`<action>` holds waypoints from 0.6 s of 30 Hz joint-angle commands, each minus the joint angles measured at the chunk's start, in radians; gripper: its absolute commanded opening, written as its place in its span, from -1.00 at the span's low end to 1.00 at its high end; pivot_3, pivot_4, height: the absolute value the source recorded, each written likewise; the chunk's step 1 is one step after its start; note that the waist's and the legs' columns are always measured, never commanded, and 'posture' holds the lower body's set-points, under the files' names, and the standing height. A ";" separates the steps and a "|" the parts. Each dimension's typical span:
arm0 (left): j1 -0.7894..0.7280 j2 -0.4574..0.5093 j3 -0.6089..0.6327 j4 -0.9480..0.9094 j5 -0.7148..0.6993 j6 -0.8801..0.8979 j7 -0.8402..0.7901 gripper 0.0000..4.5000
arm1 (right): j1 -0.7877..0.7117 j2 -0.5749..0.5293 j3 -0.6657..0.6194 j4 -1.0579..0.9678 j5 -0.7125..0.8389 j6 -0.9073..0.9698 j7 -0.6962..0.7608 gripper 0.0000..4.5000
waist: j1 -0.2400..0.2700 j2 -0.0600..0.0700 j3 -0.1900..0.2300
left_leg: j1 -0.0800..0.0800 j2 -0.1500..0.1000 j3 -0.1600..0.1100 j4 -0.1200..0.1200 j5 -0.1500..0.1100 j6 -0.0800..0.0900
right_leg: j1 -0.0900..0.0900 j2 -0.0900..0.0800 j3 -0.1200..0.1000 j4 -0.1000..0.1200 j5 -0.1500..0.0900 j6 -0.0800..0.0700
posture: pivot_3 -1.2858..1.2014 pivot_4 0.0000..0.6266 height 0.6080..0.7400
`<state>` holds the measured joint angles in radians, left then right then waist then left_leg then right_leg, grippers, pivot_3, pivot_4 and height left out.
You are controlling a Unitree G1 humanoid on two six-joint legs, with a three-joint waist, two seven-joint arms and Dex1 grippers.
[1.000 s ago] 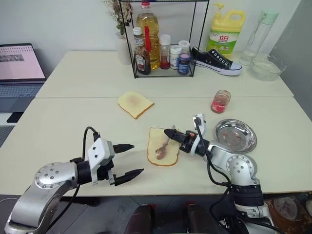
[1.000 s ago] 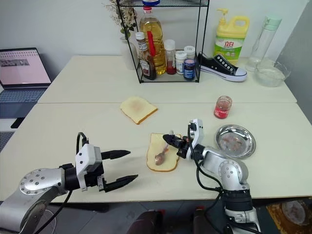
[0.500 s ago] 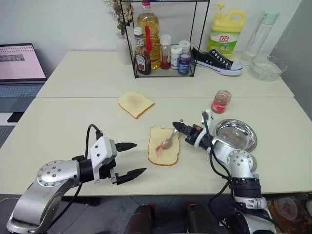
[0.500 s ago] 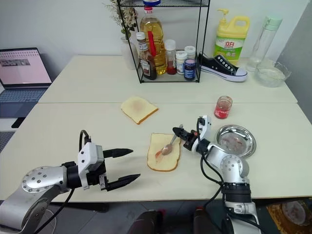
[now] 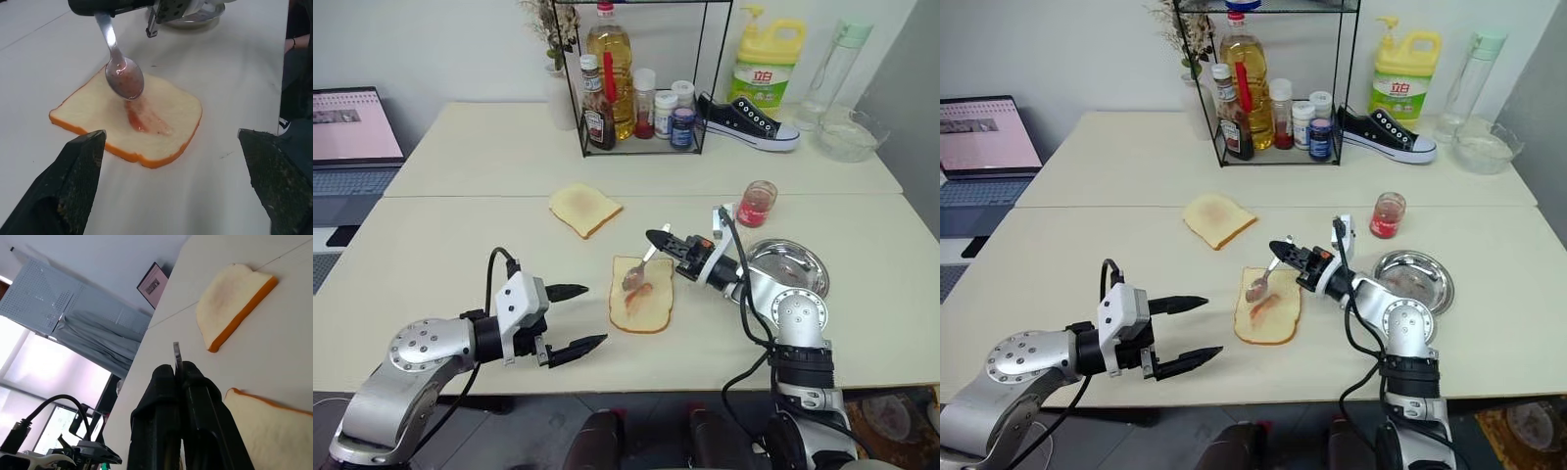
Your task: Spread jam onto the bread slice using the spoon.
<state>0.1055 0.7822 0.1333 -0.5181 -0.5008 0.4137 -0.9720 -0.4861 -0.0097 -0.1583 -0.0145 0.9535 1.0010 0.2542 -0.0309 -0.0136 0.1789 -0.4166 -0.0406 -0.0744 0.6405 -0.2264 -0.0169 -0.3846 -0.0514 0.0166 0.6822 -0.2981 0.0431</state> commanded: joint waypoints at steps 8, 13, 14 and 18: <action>0.001 0.018 0.012 -0.038 -0.011 -0.003 0.000 1.00 | 0.020 -0.015 0.039 0.063 -0.108 -0.085 0.063 -0.99 | -0.001 0.000 0.000 | 0.000 0.000 0.000 0.000 0.000 0.000 | 0.000 0.000 0.000 0.000 0.000 0.000 | 0.03 -0.52 1.00; -0.014 0.020 0.005 -0.013 -0.004 -0.013 -0.013 1.00 | 0.011 -0.055 0.001 0.065 -0.113 -0.086 0.073 -0.99 | 0.001 0.000 0.000 | 0.000 0.000 0.000 0.000 0.000 0.000 | 0.000 0.000 0.000 0.000 0.000 0.000 | 0.03 -0.52 1.00; -0.013 0.021 0.005 -0.008 -0.002 -0.017 -0.016 1.00 | 0.011 -0.067 -0.004 0.057 -0.109 -0.080 0.076 -0.99 | 0.001 0.000 0.000 | 0.000 0.000 0.000 0.000 0.000 0.000 | 0.000 0.000 0.000 0.000 0.000 0.000 | 0.03 -0.52 1.00; -0.011 0.024 0.009 0.004 0.002 -0.028 -0.027 1.00 | 0.014 -0.099 -0.017 0.022 -0.086 -0.049 0.077 -0.99 | 0.001 0.000 0.000 | 0.000 0.000 0.000 0.000 0.000 0.000 | 0.000 0.000 0.000 0.000 0.000 0.000 | 0.03 -0.52 1.00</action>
<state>0.1017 0.7915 0.1335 -0.5034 -0.4998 0.4066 -0.9939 -0.4611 -0.0993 -0.1603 0.0490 0.8527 0.9412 0.3290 -0.0298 -0.0136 0.1789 -0.4166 -0.0405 -0.0743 0.6404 -0.2264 -0.0169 -0.3846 -0.0513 0.0165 0.6824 -0.2981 0.0431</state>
